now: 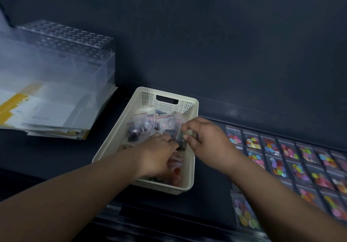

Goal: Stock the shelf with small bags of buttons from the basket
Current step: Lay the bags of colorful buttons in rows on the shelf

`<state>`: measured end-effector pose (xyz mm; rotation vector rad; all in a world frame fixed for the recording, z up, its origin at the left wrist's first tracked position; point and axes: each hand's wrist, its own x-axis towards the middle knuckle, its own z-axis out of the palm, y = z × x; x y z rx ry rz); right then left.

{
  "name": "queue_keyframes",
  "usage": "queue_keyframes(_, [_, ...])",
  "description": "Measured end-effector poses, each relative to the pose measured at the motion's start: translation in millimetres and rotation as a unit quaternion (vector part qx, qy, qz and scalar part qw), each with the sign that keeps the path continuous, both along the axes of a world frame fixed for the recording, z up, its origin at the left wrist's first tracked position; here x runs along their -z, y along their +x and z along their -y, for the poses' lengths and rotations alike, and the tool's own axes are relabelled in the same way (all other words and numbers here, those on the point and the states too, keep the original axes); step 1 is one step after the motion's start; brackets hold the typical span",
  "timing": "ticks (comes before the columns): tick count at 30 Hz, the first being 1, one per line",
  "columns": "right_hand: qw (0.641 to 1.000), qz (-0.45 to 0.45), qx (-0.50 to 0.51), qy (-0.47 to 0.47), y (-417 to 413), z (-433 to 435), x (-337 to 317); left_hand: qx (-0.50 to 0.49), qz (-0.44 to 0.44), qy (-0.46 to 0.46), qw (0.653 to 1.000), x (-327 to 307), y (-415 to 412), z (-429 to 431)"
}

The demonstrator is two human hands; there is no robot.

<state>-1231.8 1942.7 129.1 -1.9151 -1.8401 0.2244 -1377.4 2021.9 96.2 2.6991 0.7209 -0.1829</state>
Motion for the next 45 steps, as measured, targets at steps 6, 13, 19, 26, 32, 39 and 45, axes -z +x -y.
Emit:
queue_keyframes(6, [1.000, -0.009, 0.005, 0.004, -0.1, 1.4, 1.0, -0.049, 0.079, -0.076, 0.993, 2.2, 2.1, -2.4])
queue_keyframes(13, [0.999, -0.043, 0.012, 0.016, 1.7, 4.2, -1.3, -0.123, 0.183, -0.254, 0.942, -10.2, -10.0, -15.2])
queue_keyframes(19, [0.989, -0.142, 0.042, 0.030, 0.8, 4.3, -4.0, -0.208, 0.267, -0.374, 0.863, -41.5, -18.8, -21.7])
queue_keyframes(26, [0.913, -0.405, 0.055, 0.006, -10.5, 7.4, -21.8, -0.246, 0.326, -0.557, 0.723, -59.0, -20.0, -18.0])
queue_keyframes(32, [0.854, -0.512, 0.075, -0.047, -8.3, 9.2, -23.7, -0.235, 0.344, -0.571, 0.708, -64.6, -5.9, -1.7])
queue_keyframes(39, [0.876, -0.472, 0.092, -0.030, -4.6, 1.6, -27.9, -0.353, 0.329, -0.526, 0.701, -76.2, 4.6, 10.7])
queue_keyframes(45, [0.885, -0.454, 0.078, -0.062, -8.5, -5.9, -24.8, -0.342, 0.323, -0.544, 0.695, -70.2, -10.0, 11.3])
